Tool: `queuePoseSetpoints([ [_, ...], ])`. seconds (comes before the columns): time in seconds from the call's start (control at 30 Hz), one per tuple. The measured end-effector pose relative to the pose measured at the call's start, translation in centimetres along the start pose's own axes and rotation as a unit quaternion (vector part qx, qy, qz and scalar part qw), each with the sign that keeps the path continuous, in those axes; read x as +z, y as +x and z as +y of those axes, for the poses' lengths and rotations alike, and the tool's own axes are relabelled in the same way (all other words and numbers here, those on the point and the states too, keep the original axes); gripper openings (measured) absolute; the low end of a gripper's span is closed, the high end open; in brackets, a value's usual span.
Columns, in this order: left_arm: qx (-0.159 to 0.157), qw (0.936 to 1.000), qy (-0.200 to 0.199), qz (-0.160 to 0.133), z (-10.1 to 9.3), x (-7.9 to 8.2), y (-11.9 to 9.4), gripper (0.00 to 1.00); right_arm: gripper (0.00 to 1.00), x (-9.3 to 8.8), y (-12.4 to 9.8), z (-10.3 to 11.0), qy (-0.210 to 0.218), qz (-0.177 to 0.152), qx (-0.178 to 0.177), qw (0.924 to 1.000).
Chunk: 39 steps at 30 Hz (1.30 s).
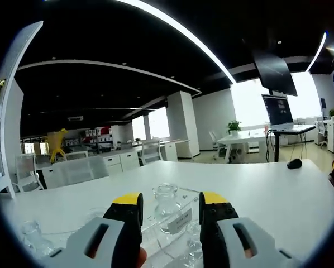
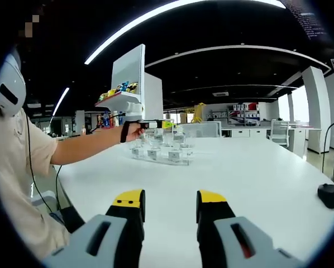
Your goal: Identify the label on the chemical reagent bottle, grasp the chemical reagent bottle, and place it in the designated position on the reagent rack
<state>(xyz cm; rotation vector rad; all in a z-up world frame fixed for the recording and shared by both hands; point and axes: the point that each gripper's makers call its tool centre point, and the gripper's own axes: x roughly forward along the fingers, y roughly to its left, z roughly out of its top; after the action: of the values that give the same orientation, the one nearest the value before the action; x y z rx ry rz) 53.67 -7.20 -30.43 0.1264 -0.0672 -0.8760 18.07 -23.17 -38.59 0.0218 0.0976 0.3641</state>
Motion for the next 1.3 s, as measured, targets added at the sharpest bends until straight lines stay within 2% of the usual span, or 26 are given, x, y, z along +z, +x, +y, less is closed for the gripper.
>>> queuePoseSetpoints([
  [0.17, -0.003, 1.0000, 0.002, -0.001, -0.4, 0.3, -1.9, 0.40, 0.36, 0.0, 0.3, 0.8, -0.002, 0.003, 0.007, 1.0000],
  [0.3, -0.018, 0.9997, 0.015, 0.008, -1.6, 0.1, -3.5, 0.40, 0.36, 0.1, 0.6, 1.2, -0.001, 0.000, 0.009, 1.0000],
  [0.37, -0.029, 0.9990, 0.032, 0.015, -2.4, 0.0, -4.8, 0.41, 0.36, 0.1, 0.8, 1.5, -0.002, 0.000, 0.011, 0.9999],
  [0.57, -0.041, 0.9987, 0.029, 0.013, -3.2, 0.2, -8.6, 0.41, 0.36, 0.2, 1.4, 2.9, -0.006, 0.000, 0.021, 0.9998],
  [0.67, -0.039, 0.9991, 0.016, 0.002, -3.0, 0.9, -10.6, 0.41, 0.36, 0.1, 1.6, 3.6, -0.007, 0.000, 0.027, 0.9996],
  [0.77, -0.035, 0.9991, 0.025, 0.003, -2.5, 1.1, -11.8, 0.41, 0.36, 0.2, 1.7, 4.3, -0.007, -0.002, 0.033, 0.9994],
  [0.97, -0.035, 0.9991, 0.022, -0.010, -2.7, 2.1, -14.4, 0.41, 0.36, 1.0, 1.7, 5.1, -0.015, -0.005, 0.038, 0.9992],
  [1.1, -0.031, 0.9994, 0.011, -0.012, -2.7, 2.4, -17.5, 0.41, 0.36, 1.5, 1.8, 5.2, -0.021, -0.011, 0.041, 0.9989],
  [1.23, -0.020, 0.9996, 0.009, -0.015, -2.0, 2.3, -19.8, 0.41, 0.36, 1.6, 2.2, 5.3, -0.025, -0.011, 0.045, 0.9986],
  [1.3, -0.010, 0.9997, 0.006, -0.023, -1.1, 2.4, -21.7, 0.40, 0.36, 1.7, 2.4, 5.4, -0.027, -0.009, 0.047, 0.9985],
])
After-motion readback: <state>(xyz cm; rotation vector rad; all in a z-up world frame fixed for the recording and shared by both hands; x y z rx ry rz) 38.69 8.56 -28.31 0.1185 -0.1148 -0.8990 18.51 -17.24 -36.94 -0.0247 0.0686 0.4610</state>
